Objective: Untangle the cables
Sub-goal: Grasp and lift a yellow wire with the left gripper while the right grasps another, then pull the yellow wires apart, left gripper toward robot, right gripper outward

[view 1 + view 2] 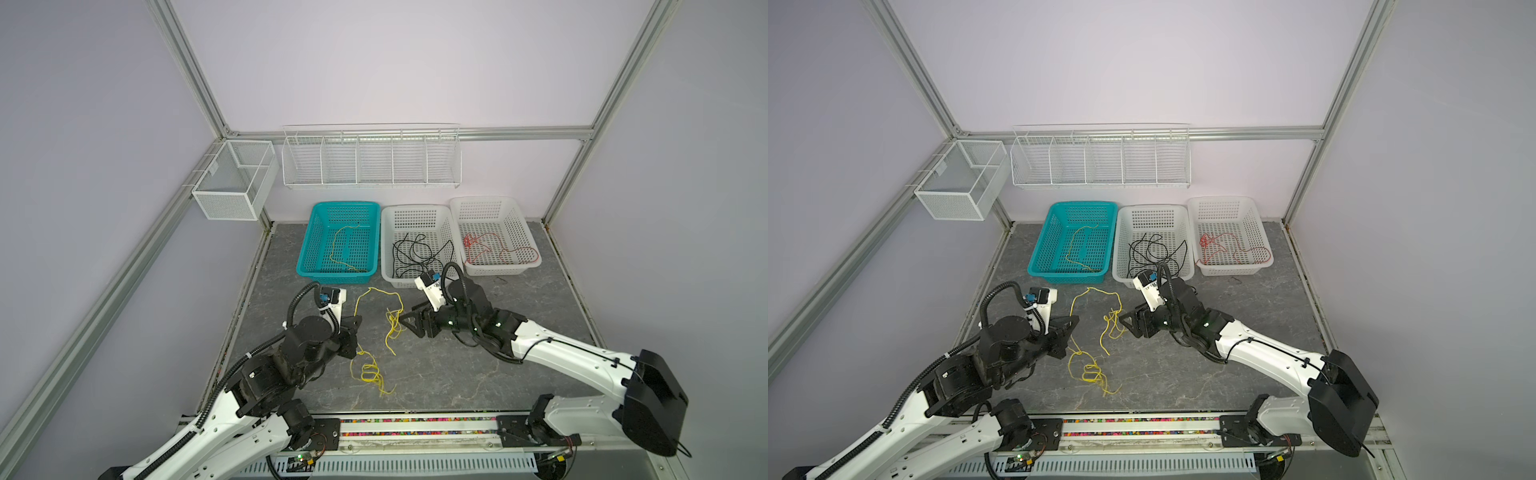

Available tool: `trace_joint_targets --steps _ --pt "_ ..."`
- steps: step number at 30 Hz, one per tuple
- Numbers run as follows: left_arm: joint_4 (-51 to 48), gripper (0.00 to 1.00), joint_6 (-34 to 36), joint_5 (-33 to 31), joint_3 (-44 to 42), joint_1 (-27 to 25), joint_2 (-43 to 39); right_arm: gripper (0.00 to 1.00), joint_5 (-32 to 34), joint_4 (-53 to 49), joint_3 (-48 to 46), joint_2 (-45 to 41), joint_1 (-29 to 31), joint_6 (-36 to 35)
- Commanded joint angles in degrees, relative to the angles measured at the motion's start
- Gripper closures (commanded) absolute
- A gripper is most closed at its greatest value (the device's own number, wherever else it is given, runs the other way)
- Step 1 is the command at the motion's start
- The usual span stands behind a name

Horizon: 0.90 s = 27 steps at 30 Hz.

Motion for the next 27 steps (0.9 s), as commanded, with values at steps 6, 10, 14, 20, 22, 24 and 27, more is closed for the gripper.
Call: trace_joint_targets --steps 6,10,14,20,22,24,27 --pt "-1.4 1.0 0.7 0.1 3.0 -0.2 1.0 0.36 -1.8 11.3 -4.0 -0.1 2.2 -0.4" --pt "-0.6 1.0 0.5 -0.2 2.6 -0.2 -0.4 0.56 -0.8 14.5 -5.2 1.0 2.2 0.7" --pt "-0.9 1.0 0.7 -1.7 3.3 -0.2 -1.8 0.86 1.2 16.0 -6.5 2.3 2.3 1.8" --pt "-7.0 1.0 0.6 -12.4 7.2 -0.2 -5.3 0.93 18.6 4.5 -9.4 -3.6 2.2 4.1" --pt "-9.6 1.0 0.7 -15.9 9.2 -0.2 -6.2 0.93 25.0 -3.0 -10.2 -5.4 0.6 6.2" --pt "-12.1 1.0 1.0 -18.9 10.9 -0.3 -6.7 0.93 26.3 -6.8 -12.9 -8.2 -2.4 8.8" --pt "-13.8 1.0 1.4 -21.7 11.4 -0.2 -7.8 0.93 26.4 -11.3 -16.1 -14.2 -5.3 9.9"
